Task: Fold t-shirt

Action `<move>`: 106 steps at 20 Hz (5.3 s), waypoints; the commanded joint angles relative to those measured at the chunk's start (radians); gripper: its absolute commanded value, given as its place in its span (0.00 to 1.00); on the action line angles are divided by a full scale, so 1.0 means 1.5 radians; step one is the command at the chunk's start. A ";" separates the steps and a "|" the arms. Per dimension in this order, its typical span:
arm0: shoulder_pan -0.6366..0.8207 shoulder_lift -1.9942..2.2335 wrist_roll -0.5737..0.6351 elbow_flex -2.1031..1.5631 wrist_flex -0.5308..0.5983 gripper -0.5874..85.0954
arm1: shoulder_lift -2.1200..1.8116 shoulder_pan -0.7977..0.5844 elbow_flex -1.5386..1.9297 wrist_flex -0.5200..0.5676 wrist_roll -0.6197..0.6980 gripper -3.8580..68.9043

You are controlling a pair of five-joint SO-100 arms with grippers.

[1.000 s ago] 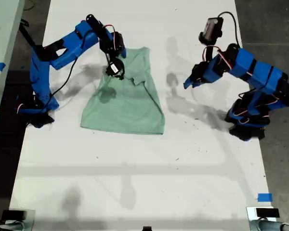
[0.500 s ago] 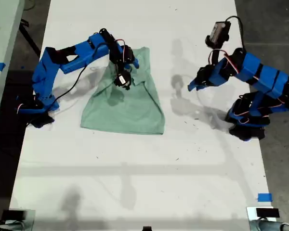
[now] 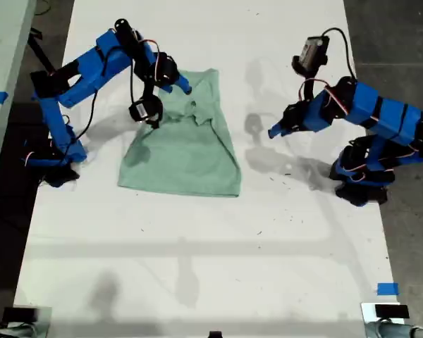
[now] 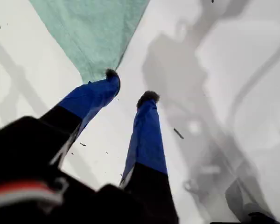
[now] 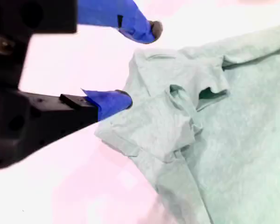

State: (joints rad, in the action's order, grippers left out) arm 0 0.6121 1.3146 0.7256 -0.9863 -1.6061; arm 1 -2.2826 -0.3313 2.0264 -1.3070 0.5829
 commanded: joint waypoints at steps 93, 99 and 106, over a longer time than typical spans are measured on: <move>-0.363 0.649 -0.361 -0.901 0.259 0.25 | 0.537 0.107 -0.694 -0.167 0.005 0.27; -0.361 0.620 -0.363 -0.976 0.348 0.25 | 0.452 0.094 -0.614 -0.164 -0.004 0.27; -0.345 0.453 -0.361 -0.972 0.470 0.20 | 0.430 0.096 -0.585 -0.160 -0.011 0.26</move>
State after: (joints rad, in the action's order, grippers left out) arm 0 0.0813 2.0356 0.1902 -2.4620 -0.9541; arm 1 -1.5401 -0.1795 1.1520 -1.5493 0.5783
